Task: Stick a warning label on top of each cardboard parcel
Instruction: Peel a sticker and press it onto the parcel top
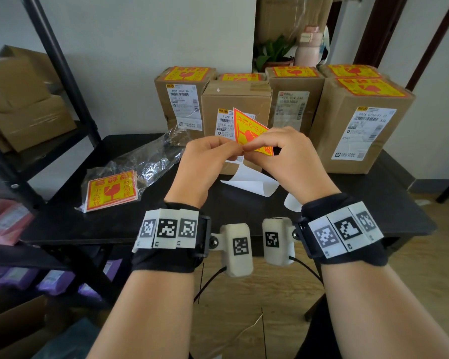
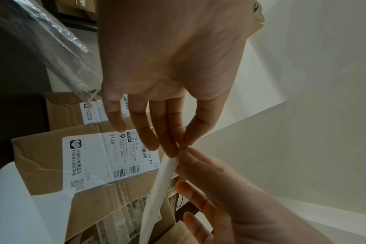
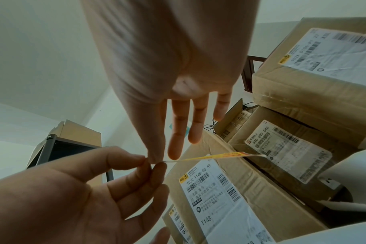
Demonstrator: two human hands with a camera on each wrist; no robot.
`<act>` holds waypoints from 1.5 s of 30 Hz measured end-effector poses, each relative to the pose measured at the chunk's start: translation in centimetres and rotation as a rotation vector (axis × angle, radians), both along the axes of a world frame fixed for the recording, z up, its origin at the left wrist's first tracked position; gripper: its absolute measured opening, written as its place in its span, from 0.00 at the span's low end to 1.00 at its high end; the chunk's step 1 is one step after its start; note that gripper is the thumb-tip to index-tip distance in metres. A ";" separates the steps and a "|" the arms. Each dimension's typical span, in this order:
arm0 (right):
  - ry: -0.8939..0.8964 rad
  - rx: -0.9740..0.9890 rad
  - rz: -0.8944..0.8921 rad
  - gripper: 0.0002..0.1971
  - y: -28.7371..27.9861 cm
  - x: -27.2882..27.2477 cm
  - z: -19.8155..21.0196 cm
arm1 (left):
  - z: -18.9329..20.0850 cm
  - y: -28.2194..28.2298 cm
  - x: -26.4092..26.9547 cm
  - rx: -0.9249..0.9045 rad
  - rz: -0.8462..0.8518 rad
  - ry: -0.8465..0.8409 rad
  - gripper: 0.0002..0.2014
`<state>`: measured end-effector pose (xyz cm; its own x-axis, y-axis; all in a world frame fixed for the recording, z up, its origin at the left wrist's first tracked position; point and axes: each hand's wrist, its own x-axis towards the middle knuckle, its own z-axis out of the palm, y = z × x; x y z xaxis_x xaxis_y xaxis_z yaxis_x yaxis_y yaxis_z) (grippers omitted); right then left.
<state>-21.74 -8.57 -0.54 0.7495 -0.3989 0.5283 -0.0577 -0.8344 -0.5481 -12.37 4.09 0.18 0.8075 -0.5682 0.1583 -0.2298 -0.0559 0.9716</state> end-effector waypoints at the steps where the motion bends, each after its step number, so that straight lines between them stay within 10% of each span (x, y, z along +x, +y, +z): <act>1: -0.013 0.012 0.001 0.06 0.0 0.0 0.0 | 0.0 0.1 0.0 0.002 -0.011 -0.006 0.06; 45: -0.064 0.316 0.064 0.05 -0.1 -1.7 0.2 | -0.4 -0.3 0.4 0.152 -0.158 -0.428 0.05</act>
